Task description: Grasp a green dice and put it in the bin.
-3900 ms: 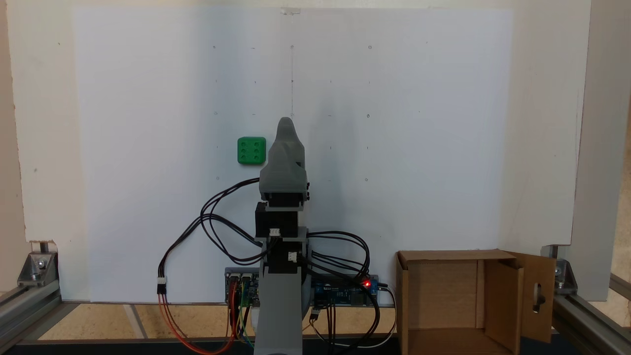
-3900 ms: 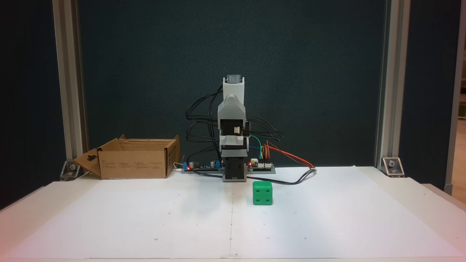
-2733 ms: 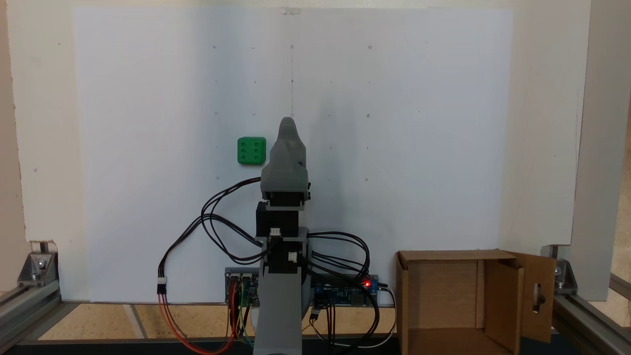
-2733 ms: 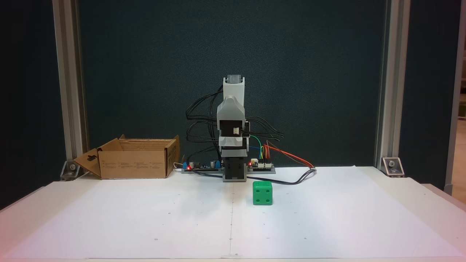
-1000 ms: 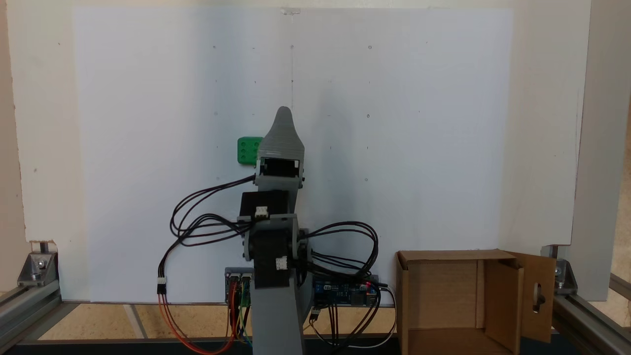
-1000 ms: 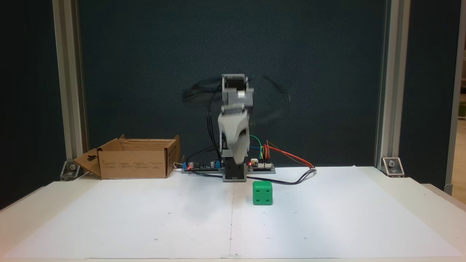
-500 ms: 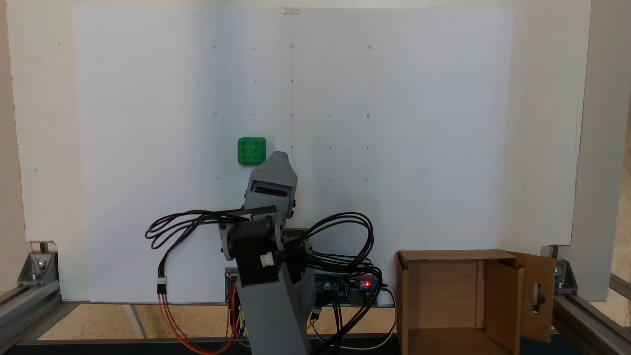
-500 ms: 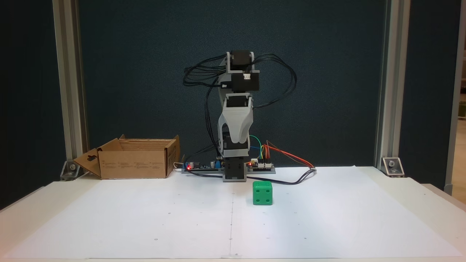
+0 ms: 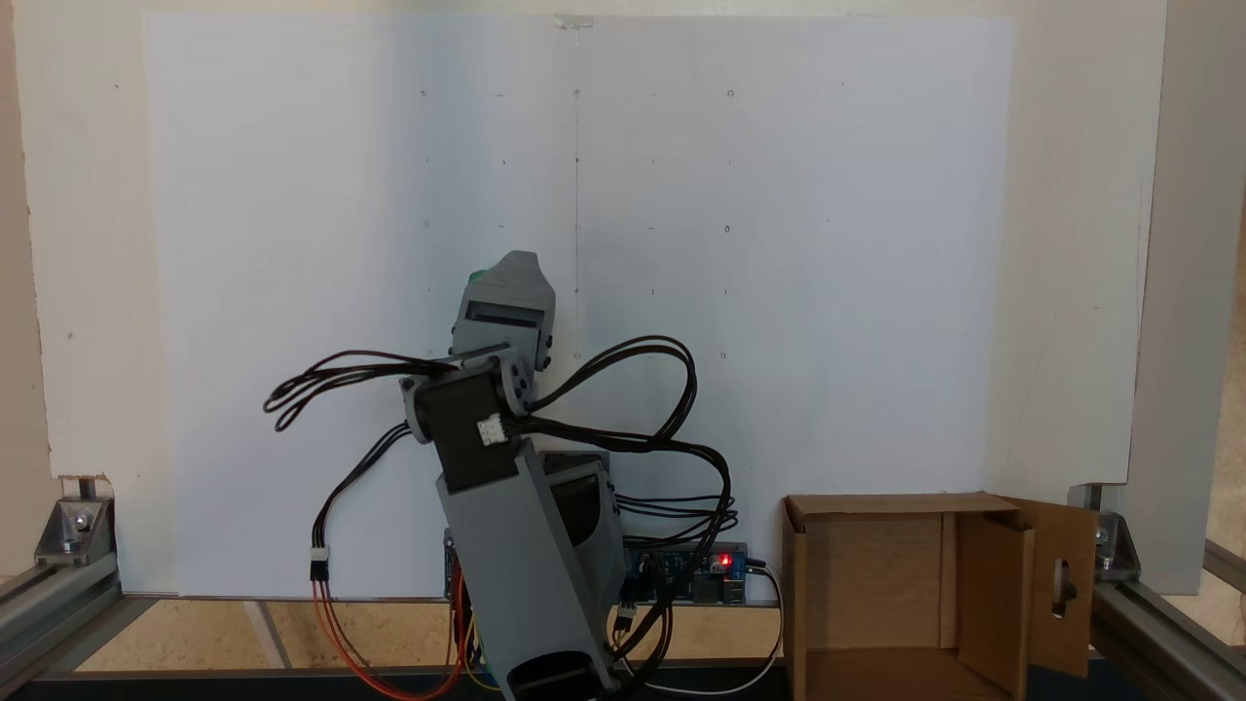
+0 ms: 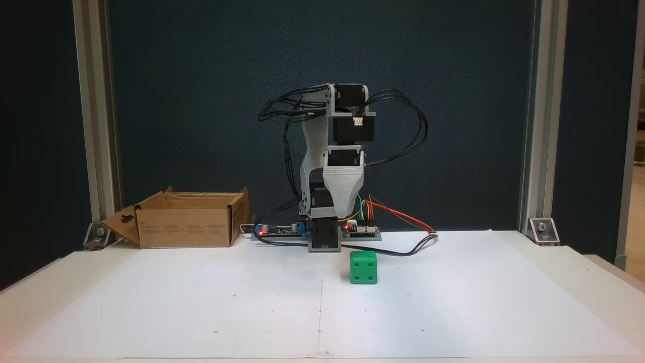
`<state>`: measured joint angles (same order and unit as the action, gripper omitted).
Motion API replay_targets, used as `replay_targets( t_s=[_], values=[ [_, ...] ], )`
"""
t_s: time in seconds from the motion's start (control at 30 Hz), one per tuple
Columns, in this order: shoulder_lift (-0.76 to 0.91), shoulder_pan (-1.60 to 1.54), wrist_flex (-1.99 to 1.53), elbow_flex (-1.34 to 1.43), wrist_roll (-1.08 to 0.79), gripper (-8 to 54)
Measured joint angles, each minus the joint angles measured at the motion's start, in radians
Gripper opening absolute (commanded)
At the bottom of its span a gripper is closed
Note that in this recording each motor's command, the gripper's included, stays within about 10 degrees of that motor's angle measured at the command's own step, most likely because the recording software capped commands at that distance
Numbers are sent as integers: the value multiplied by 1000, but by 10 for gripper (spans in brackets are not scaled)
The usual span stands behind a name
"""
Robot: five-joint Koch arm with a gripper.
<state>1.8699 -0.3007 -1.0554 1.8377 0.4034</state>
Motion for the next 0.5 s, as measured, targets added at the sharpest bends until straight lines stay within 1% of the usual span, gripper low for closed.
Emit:
replay_targets(
  t_s=[0.2, 0.5],
  values=[
    [0, -14, 34, 2, 6, 440],
    [44, -80, 103, 112, 37, 440]
  ],
)
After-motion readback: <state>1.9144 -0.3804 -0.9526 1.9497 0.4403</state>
